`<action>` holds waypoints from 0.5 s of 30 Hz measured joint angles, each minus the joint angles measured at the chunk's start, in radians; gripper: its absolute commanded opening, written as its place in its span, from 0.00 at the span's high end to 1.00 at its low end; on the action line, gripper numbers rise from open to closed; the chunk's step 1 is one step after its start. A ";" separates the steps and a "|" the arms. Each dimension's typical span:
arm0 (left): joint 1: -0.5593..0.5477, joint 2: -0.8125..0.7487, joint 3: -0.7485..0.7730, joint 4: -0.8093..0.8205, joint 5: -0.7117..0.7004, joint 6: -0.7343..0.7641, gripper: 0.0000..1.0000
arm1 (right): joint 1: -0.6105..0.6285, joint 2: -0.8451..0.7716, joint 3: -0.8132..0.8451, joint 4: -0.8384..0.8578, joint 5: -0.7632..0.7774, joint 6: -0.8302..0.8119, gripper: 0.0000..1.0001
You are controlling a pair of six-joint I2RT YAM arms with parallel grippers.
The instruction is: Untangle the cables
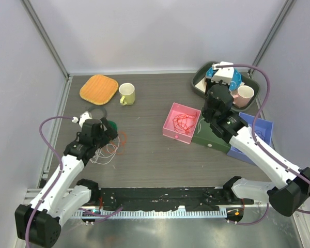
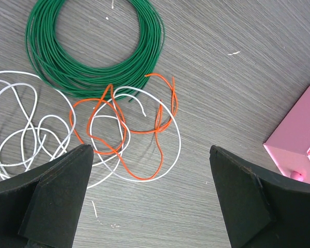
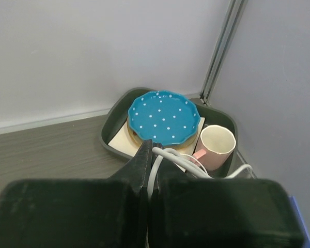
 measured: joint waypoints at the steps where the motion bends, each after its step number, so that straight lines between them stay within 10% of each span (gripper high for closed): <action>1: 0.000 -0.001 0.000 0.000 0.000 0.000 0.00 | -0.001 0.000 -0.012 -0.006 -0.003 0.012 0.99; 15: 0.000 -0.009 -0.014 0.000 0.006 0.000 0.00 | -0.021 -0.061 -0.251 -0.111 -0.032 0.290 0.99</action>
